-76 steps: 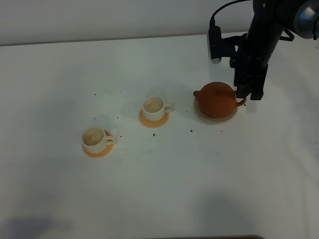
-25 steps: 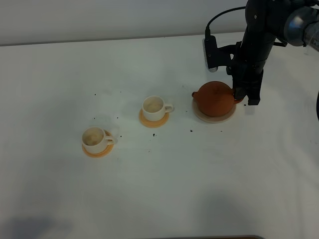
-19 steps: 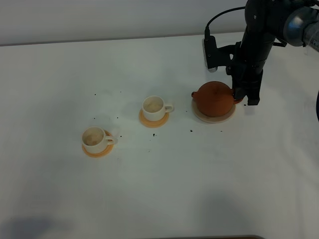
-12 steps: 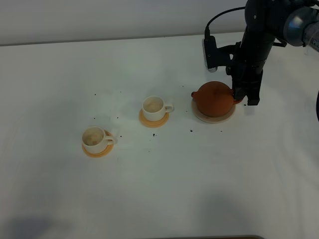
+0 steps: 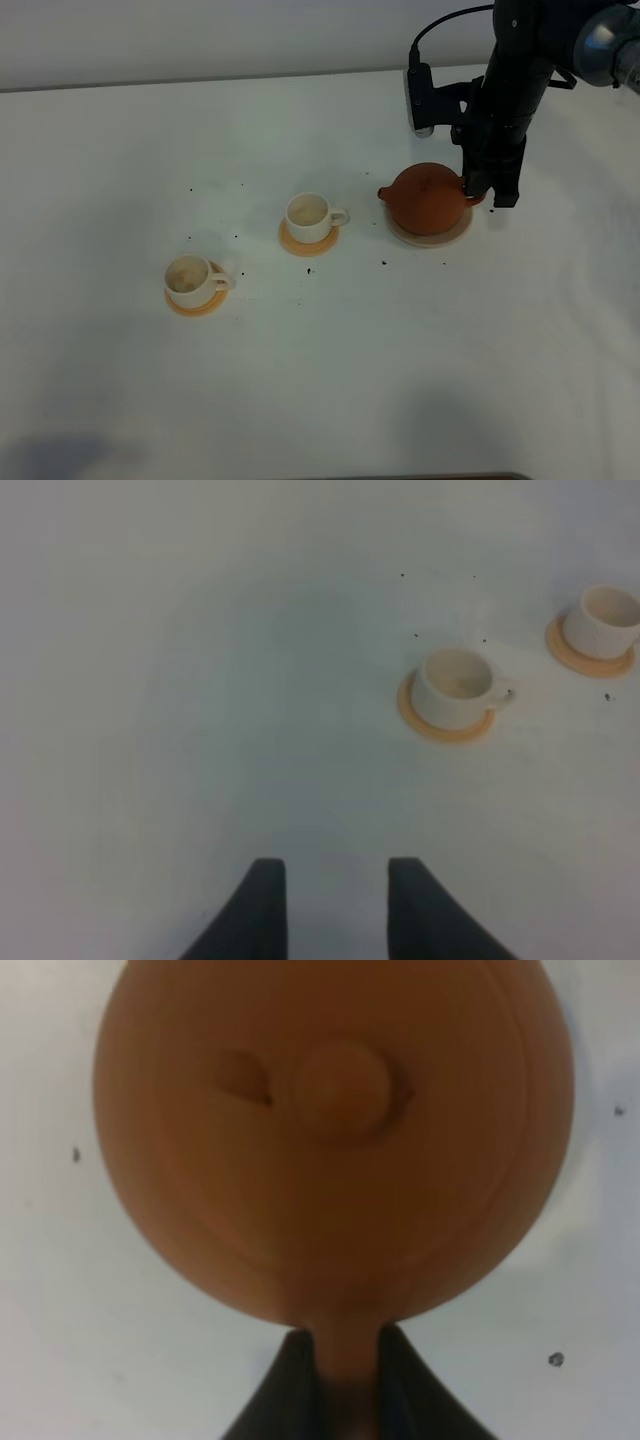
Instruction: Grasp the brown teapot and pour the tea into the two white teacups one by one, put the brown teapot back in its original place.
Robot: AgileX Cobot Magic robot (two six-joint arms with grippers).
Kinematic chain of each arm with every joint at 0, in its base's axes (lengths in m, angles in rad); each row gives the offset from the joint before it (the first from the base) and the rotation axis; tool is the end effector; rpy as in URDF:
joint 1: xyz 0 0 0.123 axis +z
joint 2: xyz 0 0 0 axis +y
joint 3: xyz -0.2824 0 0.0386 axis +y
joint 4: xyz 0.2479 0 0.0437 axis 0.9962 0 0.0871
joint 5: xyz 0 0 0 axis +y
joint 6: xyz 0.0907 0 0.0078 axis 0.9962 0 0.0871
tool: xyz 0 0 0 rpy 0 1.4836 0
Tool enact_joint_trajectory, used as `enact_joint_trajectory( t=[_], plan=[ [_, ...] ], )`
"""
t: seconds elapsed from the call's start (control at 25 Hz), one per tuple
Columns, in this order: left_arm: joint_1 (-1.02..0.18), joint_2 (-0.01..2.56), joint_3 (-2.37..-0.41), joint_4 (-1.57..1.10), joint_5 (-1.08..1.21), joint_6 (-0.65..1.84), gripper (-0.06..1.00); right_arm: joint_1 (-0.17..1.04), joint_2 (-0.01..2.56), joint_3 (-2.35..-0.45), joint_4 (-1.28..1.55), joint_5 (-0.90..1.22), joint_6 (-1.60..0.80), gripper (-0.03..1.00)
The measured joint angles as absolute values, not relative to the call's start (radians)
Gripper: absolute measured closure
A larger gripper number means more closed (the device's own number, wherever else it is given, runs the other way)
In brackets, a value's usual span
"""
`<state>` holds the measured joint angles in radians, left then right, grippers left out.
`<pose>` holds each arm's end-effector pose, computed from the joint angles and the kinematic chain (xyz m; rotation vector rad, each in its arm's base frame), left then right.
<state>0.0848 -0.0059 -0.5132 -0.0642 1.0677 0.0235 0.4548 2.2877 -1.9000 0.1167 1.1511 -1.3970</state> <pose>-0.0072 -0.0058 0.2804 -0.0583 2.0297 -0.0084 0.4194 0.2158 0.1674 -2.3482 1.8433 0.0648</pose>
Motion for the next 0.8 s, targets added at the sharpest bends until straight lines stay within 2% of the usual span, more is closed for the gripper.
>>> enact_joint_trajectory(
  t=[0.64,0.8],
  plan=[
    [0.085,-0.006,-0.513,-0.064,1.068,0.023,0.69,0.455,2.304,-1.900,0.078,1.157,-1.344,0.88],
    [0.085,-0.006,-0.513,-0.064,1.068,0.023,0.69,0.455,2.313,-1.900,0.066,1.156,-1.343,0.84]
  ],
)
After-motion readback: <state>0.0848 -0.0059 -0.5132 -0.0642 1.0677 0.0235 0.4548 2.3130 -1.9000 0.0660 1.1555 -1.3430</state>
